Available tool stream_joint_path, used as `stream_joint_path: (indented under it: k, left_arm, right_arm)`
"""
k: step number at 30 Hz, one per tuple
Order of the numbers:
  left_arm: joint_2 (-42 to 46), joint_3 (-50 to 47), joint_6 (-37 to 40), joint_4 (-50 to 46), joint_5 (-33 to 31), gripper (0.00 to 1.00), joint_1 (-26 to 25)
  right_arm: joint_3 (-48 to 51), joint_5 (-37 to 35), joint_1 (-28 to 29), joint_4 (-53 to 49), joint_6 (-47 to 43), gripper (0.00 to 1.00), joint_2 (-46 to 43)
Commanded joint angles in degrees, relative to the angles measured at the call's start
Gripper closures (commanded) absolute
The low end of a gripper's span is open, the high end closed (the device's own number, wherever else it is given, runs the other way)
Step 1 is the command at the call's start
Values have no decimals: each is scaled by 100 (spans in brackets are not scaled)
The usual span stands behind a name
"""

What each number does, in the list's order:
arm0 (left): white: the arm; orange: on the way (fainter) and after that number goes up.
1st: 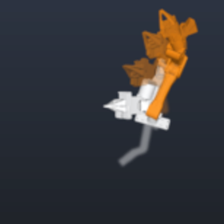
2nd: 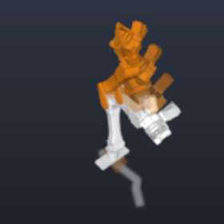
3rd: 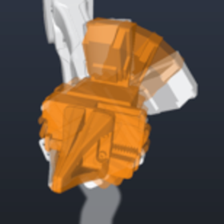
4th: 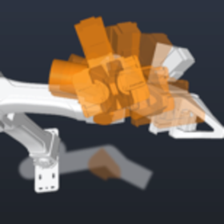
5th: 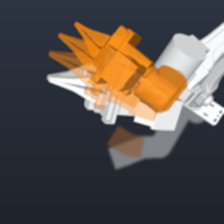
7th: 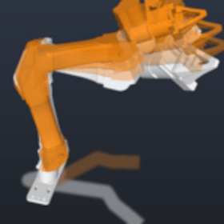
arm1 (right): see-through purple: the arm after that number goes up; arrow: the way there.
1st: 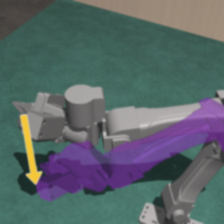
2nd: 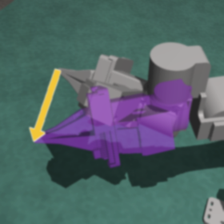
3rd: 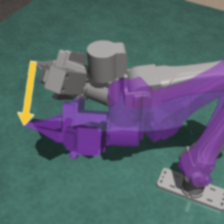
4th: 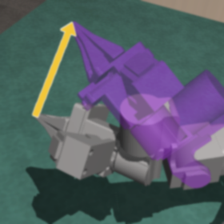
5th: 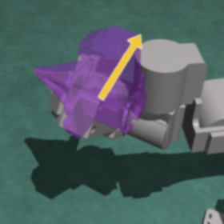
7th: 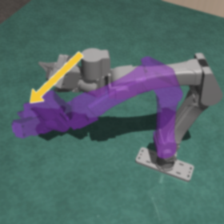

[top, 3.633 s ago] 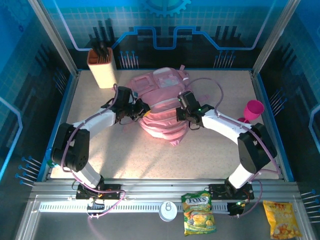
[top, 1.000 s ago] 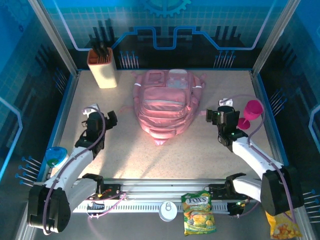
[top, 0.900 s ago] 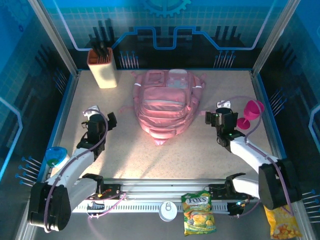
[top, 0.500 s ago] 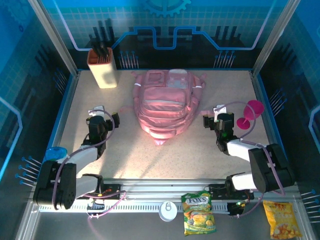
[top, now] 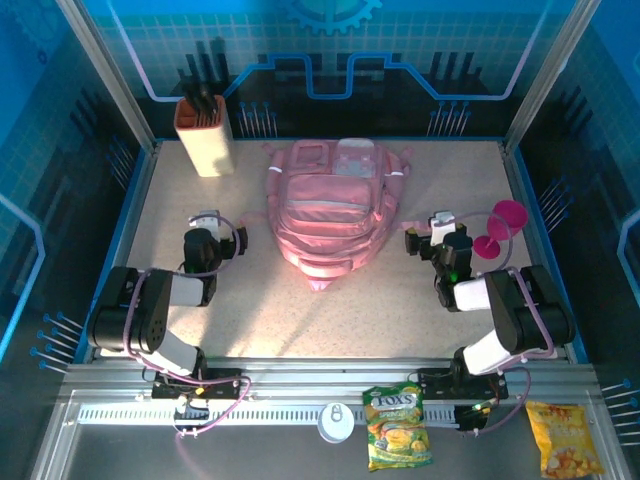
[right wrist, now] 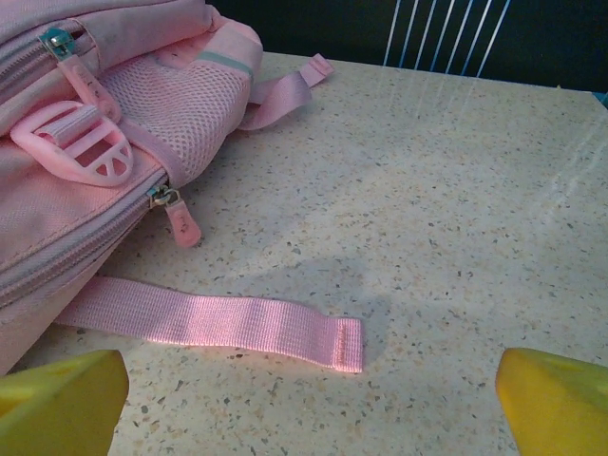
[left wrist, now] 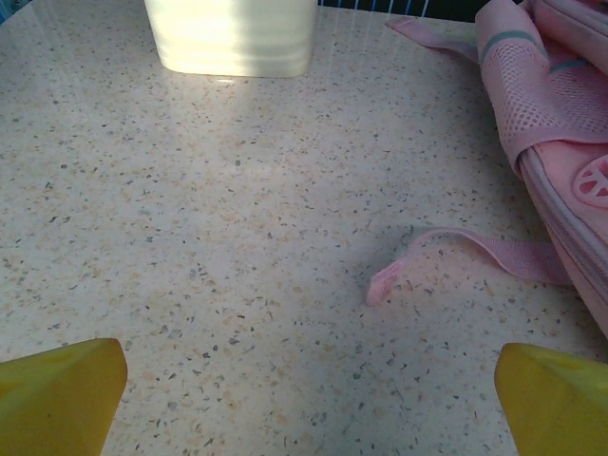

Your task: Pack the student bag

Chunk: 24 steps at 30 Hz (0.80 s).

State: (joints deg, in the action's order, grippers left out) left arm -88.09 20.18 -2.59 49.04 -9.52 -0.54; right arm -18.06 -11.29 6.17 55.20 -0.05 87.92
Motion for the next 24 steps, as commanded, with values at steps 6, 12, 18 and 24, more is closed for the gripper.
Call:
stream_joint_path:
  k: [6,12,18,24]
  left_arm:
    - [-98,102,149,507,214,1,27]
    - [-86,187,258,354,502,1,27]
    - [-103,212,255,317,467,1,9]
    - [-103,201,259,327,460,1,9]
  right_arm:
    - [-404,92,-149,-268,59,0,39]
    - [-389,92,-146,-251,59,0,42]
    - [-395,92,-144,-248,60,0,49]
    - [-384,92,-151,-231,55,0,41]
